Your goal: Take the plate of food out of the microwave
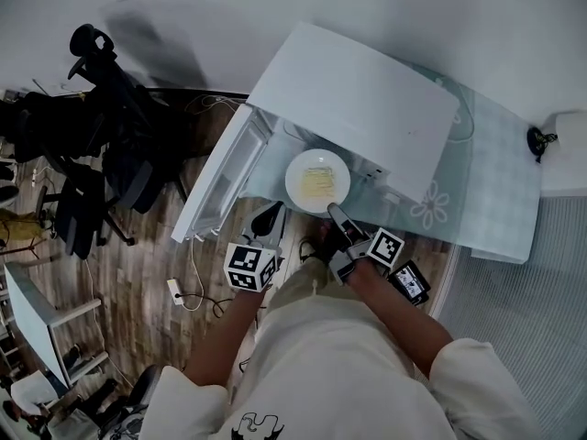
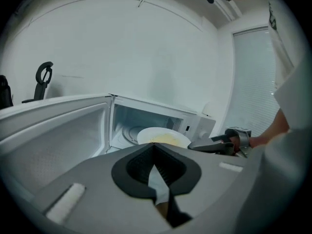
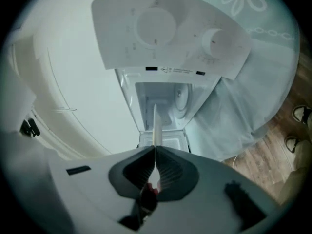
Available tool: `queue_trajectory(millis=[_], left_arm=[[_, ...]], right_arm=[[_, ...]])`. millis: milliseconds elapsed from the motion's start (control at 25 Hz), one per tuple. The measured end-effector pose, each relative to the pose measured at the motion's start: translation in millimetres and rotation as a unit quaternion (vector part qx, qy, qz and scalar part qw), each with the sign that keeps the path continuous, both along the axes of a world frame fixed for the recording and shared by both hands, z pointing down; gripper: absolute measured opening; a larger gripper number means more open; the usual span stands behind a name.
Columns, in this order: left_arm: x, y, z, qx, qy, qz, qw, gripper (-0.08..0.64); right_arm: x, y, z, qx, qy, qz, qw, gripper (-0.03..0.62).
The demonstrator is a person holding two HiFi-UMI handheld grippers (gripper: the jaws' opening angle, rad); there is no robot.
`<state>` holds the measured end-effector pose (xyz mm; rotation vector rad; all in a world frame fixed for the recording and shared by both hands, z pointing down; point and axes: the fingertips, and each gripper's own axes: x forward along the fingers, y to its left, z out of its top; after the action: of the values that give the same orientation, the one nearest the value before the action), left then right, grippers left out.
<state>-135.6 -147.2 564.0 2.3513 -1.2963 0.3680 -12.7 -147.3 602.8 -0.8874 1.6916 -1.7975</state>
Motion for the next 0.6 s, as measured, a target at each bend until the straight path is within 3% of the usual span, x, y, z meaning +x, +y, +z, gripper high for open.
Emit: queue_trajectory(millis=[320,600], left_arm=[[10,52,-66,0.034,0.042,-0.007,0.9985,0.005],[24,66,-101,0.063,0.054,-0.005,0.9966,0.003]], right_arm=[[17,48,-71,0.009,-0.026,-0.071,0.997,0.019],[32,65,-98,0.013,-0.03,-0.08,0.996,0.02]])
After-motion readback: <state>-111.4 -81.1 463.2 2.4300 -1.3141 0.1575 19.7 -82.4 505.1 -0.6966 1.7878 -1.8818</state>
